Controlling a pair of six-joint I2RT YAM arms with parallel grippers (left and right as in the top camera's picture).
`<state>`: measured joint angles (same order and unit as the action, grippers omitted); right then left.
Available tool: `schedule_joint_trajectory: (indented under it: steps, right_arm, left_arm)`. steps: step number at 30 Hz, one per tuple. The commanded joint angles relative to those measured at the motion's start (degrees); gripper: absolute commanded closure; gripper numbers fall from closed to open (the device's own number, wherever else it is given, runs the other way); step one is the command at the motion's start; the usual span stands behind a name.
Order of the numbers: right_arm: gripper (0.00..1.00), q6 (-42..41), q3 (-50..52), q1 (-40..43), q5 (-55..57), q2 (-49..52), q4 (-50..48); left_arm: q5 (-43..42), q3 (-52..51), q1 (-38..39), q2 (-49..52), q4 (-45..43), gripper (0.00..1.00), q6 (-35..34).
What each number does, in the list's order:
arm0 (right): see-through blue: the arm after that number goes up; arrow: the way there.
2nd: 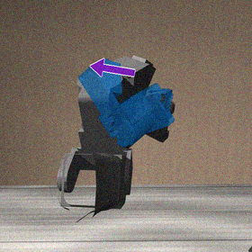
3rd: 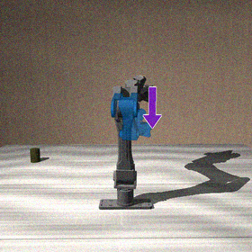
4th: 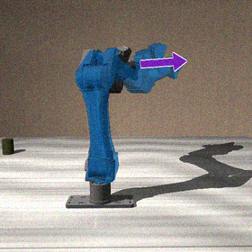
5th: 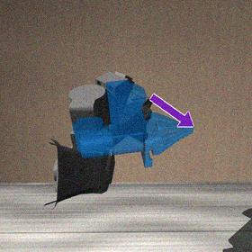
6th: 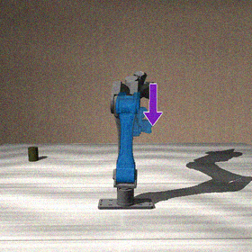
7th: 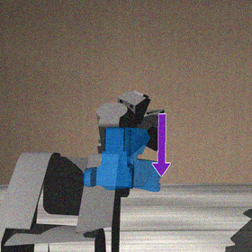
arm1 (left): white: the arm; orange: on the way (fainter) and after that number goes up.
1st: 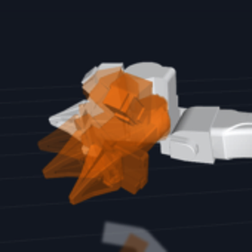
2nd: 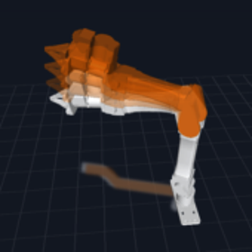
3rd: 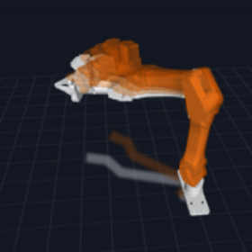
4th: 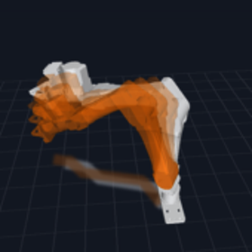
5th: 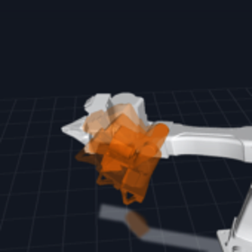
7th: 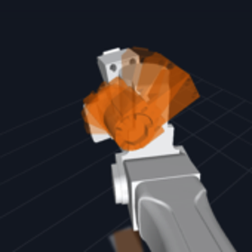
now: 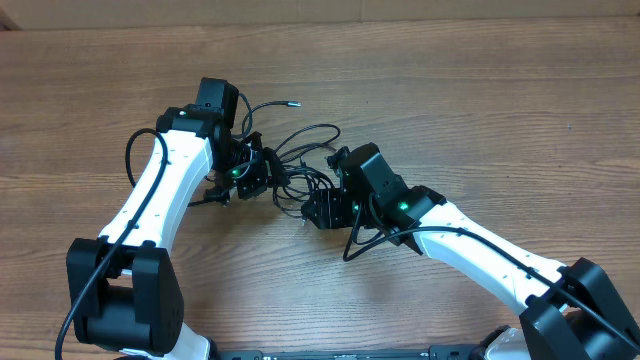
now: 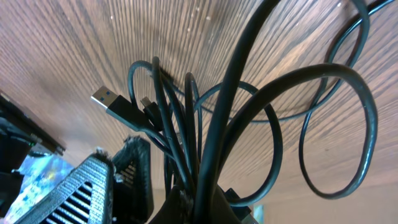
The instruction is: Untangle cables
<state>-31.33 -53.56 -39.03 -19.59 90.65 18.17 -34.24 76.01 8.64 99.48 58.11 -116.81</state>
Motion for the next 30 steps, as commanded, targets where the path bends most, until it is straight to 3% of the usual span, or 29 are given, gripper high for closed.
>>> schedule_joint_trajectory:
  steps: [1, 3, 7, 16, 20, 23, 28, 30]
  right_arm:
    - [0.45, -0.85, 1.16, 0.09, -1.11, 0.81, -2.49]
    - [0.46, -0.85, 1.51, 0.09, -1.11, 1.03, -2.99]
    - [0.59, -0.83, 1.81, 0.09, -2.40, 1.51, -2.95]
    - [0.60, -0.83, 1.81, 0.09, -4.07, 4.24, -4.04]
    - [0.77, -0.83, 1.81, 0.09, -4.11, 4.26, -5.33]
    - [0.78, -0.83, 1.81, 0.09, -4.07, 4.26, -6.25]
    - [0.96, -1.22, 1.81, 0.09, -4.44, 4.26, -7.82]
    - [0.96, -3.30, 1.81, 0.09, -5.42, 4.26, -7.76]
  left_arm:
    - [-3.98, 0.63, 0.37, -0.98, 0.39, 0.96, 1.66]
    - [-5.05, 0.66, 0.37, -0.98, 0.37, 0.96, 2.82]
    - [-5.90, 0.66, 0.37, -0.96, 0.39, 0.96, 3.67]
    - [-8.44, 0.63, 0.37, -0.98, 0.37, 0.96, 5.31]
    - [-8.46, 0.66, 0.37, -0.96, 0.39, 0.96, 6.97]
    - [-8.92, 0.63, 0.37, -0.98, 0.39, 0.96, 7.61]
    - [-8.87, 0.63, 0.37, -0.98, 0.39, 0.96, 7.58]
    - [-8.50, 0.63, 0.37, -0.98, 0.39, 0.96, 7.63]
